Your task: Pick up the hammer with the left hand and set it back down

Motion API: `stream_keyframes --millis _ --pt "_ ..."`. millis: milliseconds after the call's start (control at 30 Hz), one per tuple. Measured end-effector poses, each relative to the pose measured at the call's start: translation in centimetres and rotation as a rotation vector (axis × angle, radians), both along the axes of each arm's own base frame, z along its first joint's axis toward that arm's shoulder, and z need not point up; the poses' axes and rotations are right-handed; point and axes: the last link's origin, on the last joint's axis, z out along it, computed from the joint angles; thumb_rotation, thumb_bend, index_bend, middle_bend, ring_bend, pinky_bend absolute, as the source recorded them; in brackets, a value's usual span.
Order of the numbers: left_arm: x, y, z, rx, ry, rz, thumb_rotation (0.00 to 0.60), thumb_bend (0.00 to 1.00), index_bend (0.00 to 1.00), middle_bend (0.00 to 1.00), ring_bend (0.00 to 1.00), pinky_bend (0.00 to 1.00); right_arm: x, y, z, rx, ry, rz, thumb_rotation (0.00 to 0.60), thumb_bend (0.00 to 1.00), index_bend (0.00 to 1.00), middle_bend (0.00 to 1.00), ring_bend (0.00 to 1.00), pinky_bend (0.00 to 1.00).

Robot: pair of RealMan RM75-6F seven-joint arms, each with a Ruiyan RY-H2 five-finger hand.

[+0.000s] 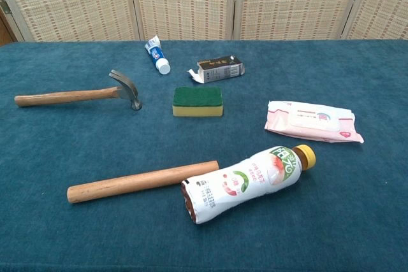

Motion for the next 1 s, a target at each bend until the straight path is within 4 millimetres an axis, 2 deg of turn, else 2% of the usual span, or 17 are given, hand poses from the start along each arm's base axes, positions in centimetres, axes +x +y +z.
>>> stream_keyframes --millis 467,667,1000 --pt "0.0 0.2 0.0 -0.011 -0.006 -0.003 0.600 0.21 0.00 0.00 0.00 0.00 -0.1 0.6 0.4 -0.021 0.000 -0.001 0.600 0.30 0.10 0.21 0.19 0.18" --pt "0.6 1.7 0.0 -0.018 -0.018 -0.033 0.600 0.21 0.01 0.01 0.03 0.00 -0.2 0.5 0.6 -0.033 0.004 0.003 0.600 0.30 0.10 0.21 0.19 0.18" --pt "2.8 5.6 -0.7 -0.055 -0.021 -0.110 0.600 0.21 0.17 0.23 0.16 0.00 0.0 0.5 1.0 -0.041 0.009 0.017 0.600 0.30 0.10 0.21 0.19 0.18"
